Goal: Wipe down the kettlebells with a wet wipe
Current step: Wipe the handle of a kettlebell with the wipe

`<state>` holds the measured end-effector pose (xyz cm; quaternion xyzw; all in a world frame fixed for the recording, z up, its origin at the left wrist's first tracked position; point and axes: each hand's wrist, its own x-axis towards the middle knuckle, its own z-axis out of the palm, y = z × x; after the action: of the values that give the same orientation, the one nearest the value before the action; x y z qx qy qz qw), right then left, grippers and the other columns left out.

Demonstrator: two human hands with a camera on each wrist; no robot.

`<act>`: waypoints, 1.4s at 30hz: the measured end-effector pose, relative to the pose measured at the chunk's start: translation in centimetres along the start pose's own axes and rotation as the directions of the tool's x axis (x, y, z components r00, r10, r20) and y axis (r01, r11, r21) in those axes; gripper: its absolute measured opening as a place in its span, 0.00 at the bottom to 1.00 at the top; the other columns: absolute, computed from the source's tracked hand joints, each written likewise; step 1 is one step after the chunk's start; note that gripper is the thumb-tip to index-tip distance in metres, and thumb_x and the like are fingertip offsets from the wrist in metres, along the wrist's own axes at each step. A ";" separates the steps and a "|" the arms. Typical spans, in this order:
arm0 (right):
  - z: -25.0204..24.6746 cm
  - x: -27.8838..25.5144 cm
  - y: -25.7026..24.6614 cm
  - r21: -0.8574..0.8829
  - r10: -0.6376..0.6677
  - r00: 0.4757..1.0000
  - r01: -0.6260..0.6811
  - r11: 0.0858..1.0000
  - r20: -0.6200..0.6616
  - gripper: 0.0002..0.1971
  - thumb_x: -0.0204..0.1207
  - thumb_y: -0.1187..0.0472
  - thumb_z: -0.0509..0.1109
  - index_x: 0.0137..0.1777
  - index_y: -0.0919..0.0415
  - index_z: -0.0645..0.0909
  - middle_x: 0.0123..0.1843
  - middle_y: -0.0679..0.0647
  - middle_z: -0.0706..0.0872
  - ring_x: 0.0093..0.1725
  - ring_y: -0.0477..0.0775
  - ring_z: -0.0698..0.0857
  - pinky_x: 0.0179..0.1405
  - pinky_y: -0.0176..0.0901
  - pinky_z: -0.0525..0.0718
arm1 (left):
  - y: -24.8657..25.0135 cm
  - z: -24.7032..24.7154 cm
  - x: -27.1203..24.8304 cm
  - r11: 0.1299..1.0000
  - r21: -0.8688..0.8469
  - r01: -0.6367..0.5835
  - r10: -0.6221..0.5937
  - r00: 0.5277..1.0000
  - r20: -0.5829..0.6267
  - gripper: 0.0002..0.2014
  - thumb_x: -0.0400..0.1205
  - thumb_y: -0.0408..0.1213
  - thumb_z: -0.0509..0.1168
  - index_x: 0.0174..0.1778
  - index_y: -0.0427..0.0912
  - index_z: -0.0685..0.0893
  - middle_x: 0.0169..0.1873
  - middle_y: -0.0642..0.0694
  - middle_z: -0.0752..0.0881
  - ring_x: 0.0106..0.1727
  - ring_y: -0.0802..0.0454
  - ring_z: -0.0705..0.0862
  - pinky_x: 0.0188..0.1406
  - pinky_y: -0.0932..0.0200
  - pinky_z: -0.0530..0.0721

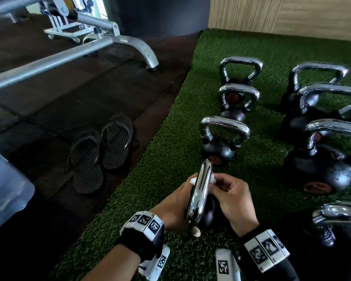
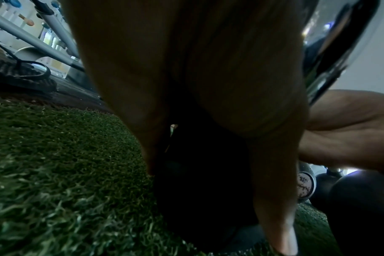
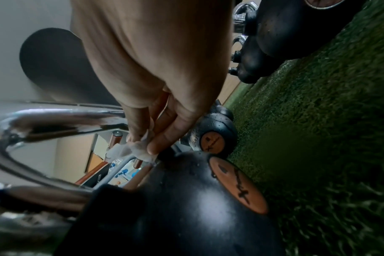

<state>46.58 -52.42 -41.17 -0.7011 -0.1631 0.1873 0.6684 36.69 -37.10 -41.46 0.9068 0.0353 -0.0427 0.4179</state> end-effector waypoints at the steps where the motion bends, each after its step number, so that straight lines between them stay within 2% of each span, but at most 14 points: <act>1: 0.0 0.0 0.0 0.013 -0.006 1.000 0.006 1.000 -0.016 0.08 0.74 0.67 0.79 0.51 0.56 0.91 0.43 0.57 0.95 0.46 0.59 0.94 0.57 0.62 0.90 | 0.1 0.0 0.0 1.000 -0.002 0.009 -0.009 1.000 0.002 0.70 0.55 0.38 0.90 0.85 0.61 0.49 0.80 0.65 0.61 0.80 0.65 0.65 0.76 0.69 0.70; 4: -0.2 -0.3 0.2 0.073 -0.008 0.996 0.015 0.997 -0.093 0.08 0.76 0.66 0.78 0.53 0.56 0.90 0.45 0.56 0.95 0.48 0.60 0.93 0.59 0.63 0.90 | 0.4 -0.1 -0.1 0.999 -0.006 0.039 -0.039 0.999 0.006 0.72 0.55 0.37 0.90 0.87 0.55 0.47 0.81 0.59 0.65 0.81 0.59 0.68 0.78 0.59 0.75; 7: -0.2 -0.2 -0.1 0.102 0.039 0.994 -0.028 0.994 -0.105 0.08 0.78 0.64 0.77 0.55 0.56 0.91 0.48 0.54 0.95 0.50 0.62 0.93 0.62 0.64 0.88 | 0.5 -0.2 -0.1 0.999 0.006 0.045 -0.045 0.999 0.008 0.72 0.56 0.37 0.90 0.88 0.51 0.46 0.81 0.57 0.64 0.81 0.59 0.67 0.77 0.64 0.71; 11: -0.2 0.6 -1.4 0.040 -0.050 0.991 0.055 0.998 -0.120 0.12 0.76 0.62 0.79 0.58 0.55 0.91 0.53 0.47 0.94 0.55 0.48 0.92 0.64 0.52 0.88 | 0.6 -0.2 -0.3 0.998 0.005 0.057 -0.057 0.998 0.003 0.73 0.56 0.37 0.90 0.89 0.51 0.44 0.82 0.55 0.66 0.80 0.57 0.69 0.76 0.63 0.72; 14: -0.3 0.4 -1.6 0.031 -0.183 0.976 0.188 0.982 -0.116 0.12 0.75 0.66 0.79 0.55 0.49 0.92 0.54 0.47 0.94 0.57 0.46 0.92 0.61 0.42 0.88 | 0.6 -0.3 -0.3 0.998 0.003 0.062 -0.062 0.998 0.012 0.74 0.56 0.38 0.90 0.89 0.52 0.43 0.83 0.53 0.66 0.81 0.56 0.69 0.80 0.55 0.73; 18: -0.4 0.3 -1.5 0.072 -0.153 0.986 0.158 0.985 -0.073 0.10 0.78 0.66 0.76 0.55 0.53 0.91 0.53 0.49 0.94 0.56 0.51 0.92 0.61 0.49 0.89 | 0.7 -0.2 -0.2 0.996 0.025 0.087 -0.087 0.996 0.018 0.75 0.56 0.39 0.90 0.88 0.56 0.42 0.82 0.54 0.68 0.80 0.54 0.72 0.78 0.50 0.77; 21: -0.4 -0.1 -1.9 0.022 -0.212 0.974 0.214 0.977 -0.076 0.09 0.77 0.67 0.76 0.52 0.54 0.92 0.52 0.51 0.93 0.56 0.50 0.92 0.59 0.45 0.88 | 0.6 -0.3 -0.1 0.997 0.003 0.080 -0.080 0.997 0.022 0.75 0.55 0.39 0.90 0.88 0.57 0.42 0.82 0.55 0.68 0.80 0.56 0.71 0.78 0.52 0.75; 25: -1.8 -1.9 -3.0 -0.018 -0.254 0.963 0.256 0.966 0.089 0.08 0.72 0.61 0.79 0.50 0.60 0.93 0.51 0.52 0.93 0.54 0.51 0.92 0.56 0.42 0.89 | 0.4 -0.5 0.0 0.999 -0.014 0.042 -0.041 0.998 0.038 0.71 0.56 0.40 0.90 0.88 0.52 0.48 0.83 0.56 0.64 0.82 0.56 0.67 0.81 0.57 0.69; 29: -2.5 -3.1 -4.4 0.000 -0.228 0.945 0.234 0.972 0.235 0.09 0.70 0.67 0.82 0.51 0.62 0.92 0.49 0.54 0.94 0.50 0.55 0.93 0.52 0.43 0.90 | 0.2 -0.7 0.4 0.999 -0.020 -0.037 0.038 0.997 0.074 0.69 0.58 0.40 0.90 0.89 0.46 0.52 0.84 0.59 0.56 0.84 0.63 0.59 0.81 0.69 0.62; 32: -2.1 -3.1 -4.7 0.092 -0.190 0.964 0.176 0.980 0.184 0.09 0.69 0.67 0.82 0.49 0.64 0.91 0.46 0.58 0.95 0.46 0.59 0.94 0.48 0.44 0.91 | 0.3 -0.9 0.9 0.998 0.018 -0.058 0.056 0.993 0.105 0.67 0.57 0.41 0.90 0.89 0.48 0.56 0.87 0.54 0.55 0.87 0.58 0.58 0.84 0.60 0.64; 35: -1.9 -4.0 -4.3 0.076 -0.136 0.960 0.121 0.990 0.244 0.08 0.67 0.65 0.83 0.46 0.59 0.91 0.45 0.58 0.94 0.44 0.60 0.94 0.45 0.43 0.91 | 0.5 -0.9 1.5 0.995 0.082 -0.051 0.035 0.981 0.191 0.57 0.59 0.43 0.89 0.84 0.42 0.67 0.79 0.46 0.69 0.79 0.50 0.72 0.78 0.57 0.72; 36: -1.9 -4.4 -4.2 0.052 -0.108 0.954 0.097 0.994 0.281 0.08 0.67 0.64 0.84 0.44 0.57 0.91 0.45 0.57 0.94 0.44 0.59 0.94 0.44 0.44 0.91 | 0.3 -0.8 1.4 0.994 0.106 -0.038 0.017 0.981 0.196 0.57 0.61 0.45 0.89 0.84 0.42 0.66 0.76 0.49 0.70 0.74 0.57 0.73 0.76 0.60 0.73; 39: -2.1 -4.8 -4.1 0.022 -0.064 0.945 0.060 0.998 0.321 0.08 0.65 0.62 0.85 0.43 0.55 0.91 0.44 0.56 0.94 0.43 0.57 0.94 0.42 0.42 0.91 | -0.9 -0.5 1.0 1.000 0.014 0.025 -0.026 0.989 0.143 0.60 0.59 0.41 0.89 0.84 0.38 0.62 0.61 0.71 0.68 0.59 0.88 0.67 0.60 0.87 0.65; 42: -2.2 -4.9 -4.3 -0.014 -0.077 0.940 0.086 0.996 0.333 0.08 0.63 0.60 0.86 0.42 0.54 0.92 0.43 0.54 0.95 0.42 0.54 0.94 0.42 0.40 0.91 | -1.4 -0.4 0.8 0.998 -0.046 0.044 -0.039 0.993 0.113 0.60 0.58 0.37 0.90 0.82 0.37 0.61 0.57 0.72 0.68 0.59 0.95 0.65 0.52 0.92 0.66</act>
<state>43.43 -56.44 -36.59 -0.6618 -0.3047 0.2725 0.6285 37.39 -35.87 -42.30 0.8915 0.0317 -0.1014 0.4403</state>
